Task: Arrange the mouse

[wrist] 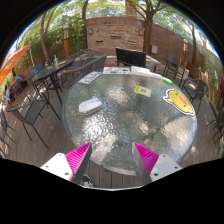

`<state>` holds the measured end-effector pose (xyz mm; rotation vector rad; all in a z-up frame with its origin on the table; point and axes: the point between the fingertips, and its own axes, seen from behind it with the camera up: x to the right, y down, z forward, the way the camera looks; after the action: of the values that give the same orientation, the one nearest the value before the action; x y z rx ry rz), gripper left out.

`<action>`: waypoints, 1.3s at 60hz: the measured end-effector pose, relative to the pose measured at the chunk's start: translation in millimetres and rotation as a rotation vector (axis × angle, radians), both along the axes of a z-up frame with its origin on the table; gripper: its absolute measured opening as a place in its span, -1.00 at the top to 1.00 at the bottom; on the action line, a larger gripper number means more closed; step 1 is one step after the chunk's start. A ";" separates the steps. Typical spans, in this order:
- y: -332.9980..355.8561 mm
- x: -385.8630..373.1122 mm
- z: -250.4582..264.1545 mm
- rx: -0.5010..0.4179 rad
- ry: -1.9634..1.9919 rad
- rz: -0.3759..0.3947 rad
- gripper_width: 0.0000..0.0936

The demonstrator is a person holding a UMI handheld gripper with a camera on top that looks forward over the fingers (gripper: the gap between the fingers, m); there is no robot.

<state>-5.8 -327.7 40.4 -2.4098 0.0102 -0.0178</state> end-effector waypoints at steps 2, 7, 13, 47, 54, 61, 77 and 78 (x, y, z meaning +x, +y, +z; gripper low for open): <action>16.2 -25.3 -11.6 0.016 0.013 0.020 -0.82; 60.6 -63.5 -21.3 0.056 0.038 0.053 -0.80; 104.4 -97.7 -33.9 0.086 0.044 0.059 -0.81; 230.0 -116.4 -57.4 0.090 -0.006 0.027 -0.43; 229.6 -118.3 -58.7 0.087 0.000 0.073 -0.07; 229.1 -118.0 -59.4 0.076 -0.017 0.133 0.06; 232.8 -131.5 1.5 0.146 0.008 0.251 0.21; 238.1 -133.7 15.5 0.163 0.015 0.252 0.21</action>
<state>-139.5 -89.5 55.9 -2.2321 -0.2750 0.1130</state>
